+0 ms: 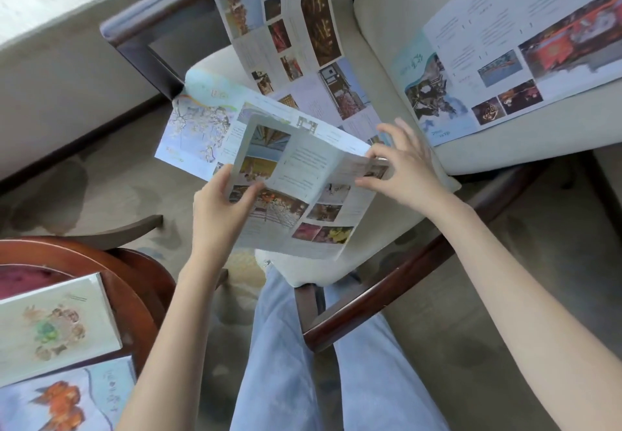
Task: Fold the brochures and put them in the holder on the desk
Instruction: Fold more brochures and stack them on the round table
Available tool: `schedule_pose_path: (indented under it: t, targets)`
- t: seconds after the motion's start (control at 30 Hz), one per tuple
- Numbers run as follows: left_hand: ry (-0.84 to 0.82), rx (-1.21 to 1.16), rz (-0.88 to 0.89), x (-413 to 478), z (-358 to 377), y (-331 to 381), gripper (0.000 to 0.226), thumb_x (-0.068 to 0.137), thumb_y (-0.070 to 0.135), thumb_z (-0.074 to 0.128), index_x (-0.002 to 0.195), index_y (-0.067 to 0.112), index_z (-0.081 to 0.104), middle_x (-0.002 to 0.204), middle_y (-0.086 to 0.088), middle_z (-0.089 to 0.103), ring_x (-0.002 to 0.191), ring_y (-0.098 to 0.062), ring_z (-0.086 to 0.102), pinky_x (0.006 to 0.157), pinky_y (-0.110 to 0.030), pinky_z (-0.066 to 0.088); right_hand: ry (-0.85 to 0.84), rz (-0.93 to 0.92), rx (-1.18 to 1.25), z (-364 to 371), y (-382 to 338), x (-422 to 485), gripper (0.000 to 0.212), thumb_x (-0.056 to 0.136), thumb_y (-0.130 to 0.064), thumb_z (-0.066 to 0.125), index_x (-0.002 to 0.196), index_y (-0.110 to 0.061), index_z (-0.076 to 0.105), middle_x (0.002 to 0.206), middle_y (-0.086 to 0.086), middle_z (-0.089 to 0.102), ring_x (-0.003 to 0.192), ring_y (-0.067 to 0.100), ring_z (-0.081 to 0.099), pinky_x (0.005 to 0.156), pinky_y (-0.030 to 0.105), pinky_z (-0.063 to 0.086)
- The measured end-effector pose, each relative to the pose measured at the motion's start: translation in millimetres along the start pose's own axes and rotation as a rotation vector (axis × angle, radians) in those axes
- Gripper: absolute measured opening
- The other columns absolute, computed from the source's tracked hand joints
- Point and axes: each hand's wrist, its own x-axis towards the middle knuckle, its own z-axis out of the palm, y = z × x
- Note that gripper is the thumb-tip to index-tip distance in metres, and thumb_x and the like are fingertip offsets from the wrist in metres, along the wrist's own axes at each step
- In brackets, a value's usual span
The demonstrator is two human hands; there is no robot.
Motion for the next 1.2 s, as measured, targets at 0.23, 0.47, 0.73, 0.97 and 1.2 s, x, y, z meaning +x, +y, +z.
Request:
schedule_pose_path:
  t: [0.23,0.47,0.73,0.97,1.2]
  targets:
    - [0.19,0.071,0.065,-26.6,6.1,-6.1,0.009,0.082,0.013,0.068,0.089,0.013,0.064,0.08,0.014,0.065,0.076,-0.001,0.061,0.067,-0.015,0.041,-0.042,-0.03,0.178,4.5,-13.3,5.0,0.039,0.088,-0.043,0.055,0.07,-0.009,0.053,0.086,0.001,0.065,0.109,0.023,0.049,0.088,0.036,0.036]
    - [-0.334,0.15,0.333,-61.3,38.2,-3.7,0.034,0.08,0.043,0.064,0.099,0.014,0.066,0.142,-0.004,0.042,0.143,-0.026,0.019,0.113,-0.039,0.017,0.045,-0.02,0.426,22.3,-26.0,1.6,0.022,0.094,-0.026,0.052,0.081,-0.008,0.056,0.068,0.012,0.057,0.063,0.015,0.049,0.06,0.029,0.031]
    - [-0.195,0.249,0.221,-49.9,48.0,-6.6,0.06,0.084,0.026,0.066,0.137,0.012,0.041,0.147,-0.013,0.032,0.137,-0.027,0.027,0.113,-0.043,0.022,-0.166,-0.003,0.696,25.0,-18.7,-6.7,0.018,0.095,-0.022,0.049,0.087,-0.011,0.061,0.073,-0.002,0.061,0.066,0.012,0.055,0.06,0.025,0.043]
    - [-0.339,0.072,-0.008,-24.7,39.5,-11.4,0.027,0.085,0.018,0.063,0.077,0.042,0.054,0.077,0.026,0.06,0.074,0.006,0.057,0.066,-0.003,0.038,-0.199,0.09,0.754,25.5,3.8,-8.4,0.028,0.096,-0.037,0.043,0.094,-0.021,0.064,0.092,-0.011,0.065,0.088,0.005,0.06,0.081,0.022,0.047]
    - [-0.321,0.218,-0.121,-34.0,51.3,-27.8,0.007,0.087,0.022,0.057,0.083,0.026,0.054,0.078,0.018,0.06,0.079,-0.012,0.059,0.082,-0.038,0.049,-0.46,0.255,0.32,53.7,46.1,9.6,0.047,0.083,-0.045,0.063,0.123,-0.024,0.049,0.144,0.001,0.033,0.131,0.019,0.035,0.098,0.033,0.03]
